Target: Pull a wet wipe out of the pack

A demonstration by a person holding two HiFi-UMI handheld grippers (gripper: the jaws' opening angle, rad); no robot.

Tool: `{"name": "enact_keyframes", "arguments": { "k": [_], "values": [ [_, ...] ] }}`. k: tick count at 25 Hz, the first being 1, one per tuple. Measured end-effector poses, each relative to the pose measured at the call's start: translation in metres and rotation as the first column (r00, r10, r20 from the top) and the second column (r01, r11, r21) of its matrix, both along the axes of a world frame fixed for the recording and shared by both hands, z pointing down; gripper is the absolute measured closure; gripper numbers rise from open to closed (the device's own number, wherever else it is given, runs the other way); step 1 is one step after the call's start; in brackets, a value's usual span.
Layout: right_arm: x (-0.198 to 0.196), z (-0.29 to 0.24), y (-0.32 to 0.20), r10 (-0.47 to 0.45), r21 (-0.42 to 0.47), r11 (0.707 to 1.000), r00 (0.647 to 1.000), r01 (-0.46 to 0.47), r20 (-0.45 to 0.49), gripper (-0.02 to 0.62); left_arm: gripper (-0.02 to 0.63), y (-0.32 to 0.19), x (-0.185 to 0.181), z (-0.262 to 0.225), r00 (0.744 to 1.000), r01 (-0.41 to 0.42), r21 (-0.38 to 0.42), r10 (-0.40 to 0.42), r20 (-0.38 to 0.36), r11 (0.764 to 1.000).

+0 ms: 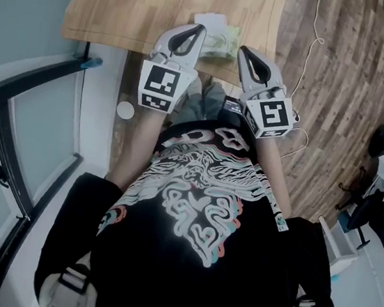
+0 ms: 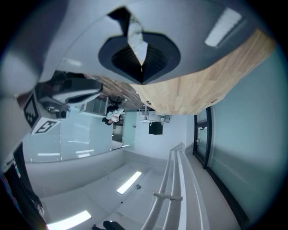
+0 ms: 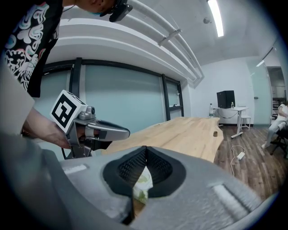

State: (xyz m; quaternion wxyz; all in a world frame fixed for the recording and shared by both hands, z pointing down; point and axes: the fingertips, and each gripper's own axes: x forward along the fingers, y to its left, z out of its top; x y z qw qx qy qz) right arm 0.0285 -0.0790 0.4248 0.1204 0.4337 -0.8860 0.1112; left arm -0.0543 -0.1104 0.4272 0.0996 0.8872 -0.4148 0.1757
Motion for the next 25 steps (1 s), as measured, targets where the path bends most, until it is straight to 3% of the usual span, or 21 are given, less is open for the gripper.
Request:
{"name": "enact_keyframes", "arguments": {
  "k": [25],
  "values": [
    [-0.002,0.043,-0.023,-0.067,-0.076,0.995,0.998,0.068,0.014,0.597,0.617,-0.004,0.029,0.066,0.987,-0.100,-0.155,0.117,0.109,0.983]
  ]
}}
